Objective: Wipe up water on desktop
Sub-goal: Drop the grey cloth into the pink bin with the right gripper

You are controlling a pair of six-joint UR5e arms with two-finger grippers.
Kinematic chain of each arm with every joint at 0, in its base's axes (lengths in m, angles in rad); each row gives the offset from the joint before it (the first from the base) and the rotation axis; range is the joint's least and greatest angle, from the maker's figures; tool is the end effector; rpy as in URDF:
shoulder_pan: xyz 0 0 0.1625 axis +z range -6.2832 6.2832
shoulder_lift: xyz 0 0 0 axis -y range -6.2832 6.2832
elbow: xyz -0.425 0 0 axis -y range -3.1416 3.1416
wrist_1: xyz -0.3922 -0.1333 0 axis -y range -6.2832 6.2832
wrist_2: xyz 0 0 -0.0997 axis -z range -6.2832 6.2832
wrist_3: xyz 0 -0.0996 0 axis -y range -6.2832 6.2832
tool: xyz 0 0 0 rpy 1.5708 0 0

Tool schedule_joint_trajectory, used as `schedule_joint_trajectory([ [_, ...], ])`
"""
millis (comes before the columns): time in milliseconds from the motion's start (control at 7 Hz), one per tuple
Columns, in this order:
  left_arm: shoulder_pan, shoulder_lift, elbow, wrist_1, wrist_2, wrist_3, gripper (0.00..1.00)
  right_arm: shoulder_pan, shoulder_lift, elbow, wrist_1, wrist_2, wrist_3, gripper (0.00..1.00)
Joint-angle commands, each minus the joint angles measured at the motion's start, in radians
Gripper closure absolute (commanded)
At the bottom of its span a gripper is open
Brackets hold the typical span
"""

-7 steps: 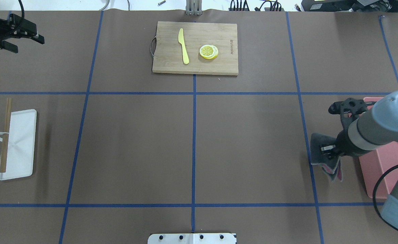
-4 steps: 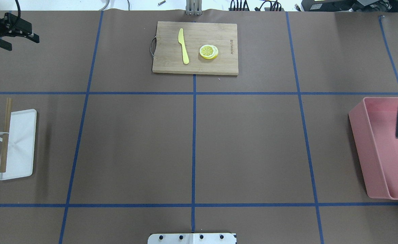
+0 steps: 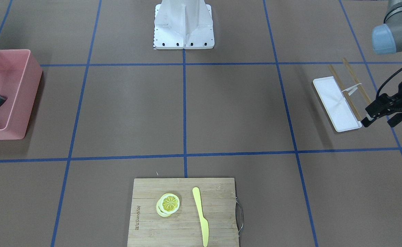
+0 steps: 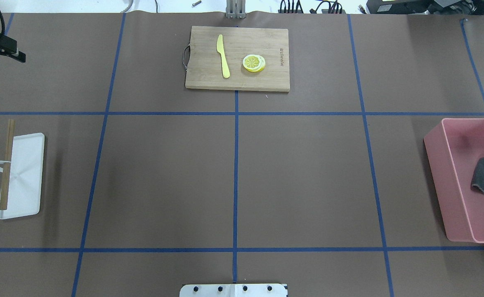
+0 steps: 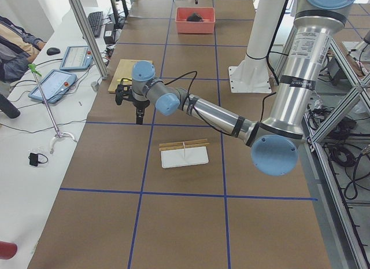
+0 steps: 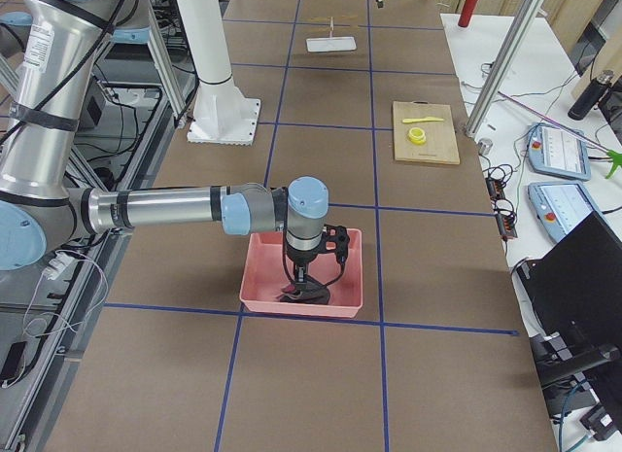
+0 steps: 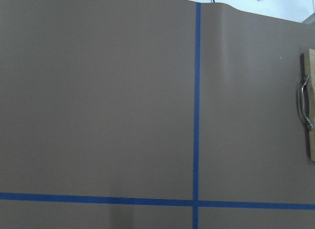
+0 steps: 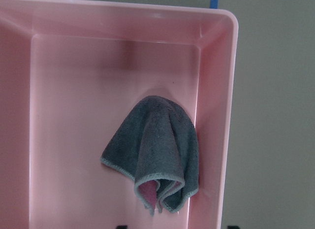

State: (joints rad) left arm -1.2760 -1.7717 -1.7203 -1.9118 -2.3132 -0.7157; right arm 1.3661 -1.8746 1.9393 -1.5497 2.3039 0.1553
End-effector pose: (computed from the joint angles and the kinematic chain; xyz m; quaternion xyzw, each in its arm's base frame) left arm 0.1045 -0.5711 0.4373 0.1111 0.4515 -0.0630 0.8831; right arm -0.0099 -0.3757 0.6079 -0.0247 -0.3595 -0.0384 0.9320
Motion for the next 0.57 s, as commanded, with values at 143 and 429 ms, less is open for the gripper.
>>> schedule_joint_trajectory([
  [143,-0.141,0.232,0.014,0.005,-0.011,0.447,0.02,0.002,-0.001,-0.014,0.000,0.003,-0.002,0.00],
  [429,-0.192,0.314,0.042,0.069,-0.049,0.651,0.02,0.034,0.003,-0.028,0.000,0.005,0.000,0.00],
])
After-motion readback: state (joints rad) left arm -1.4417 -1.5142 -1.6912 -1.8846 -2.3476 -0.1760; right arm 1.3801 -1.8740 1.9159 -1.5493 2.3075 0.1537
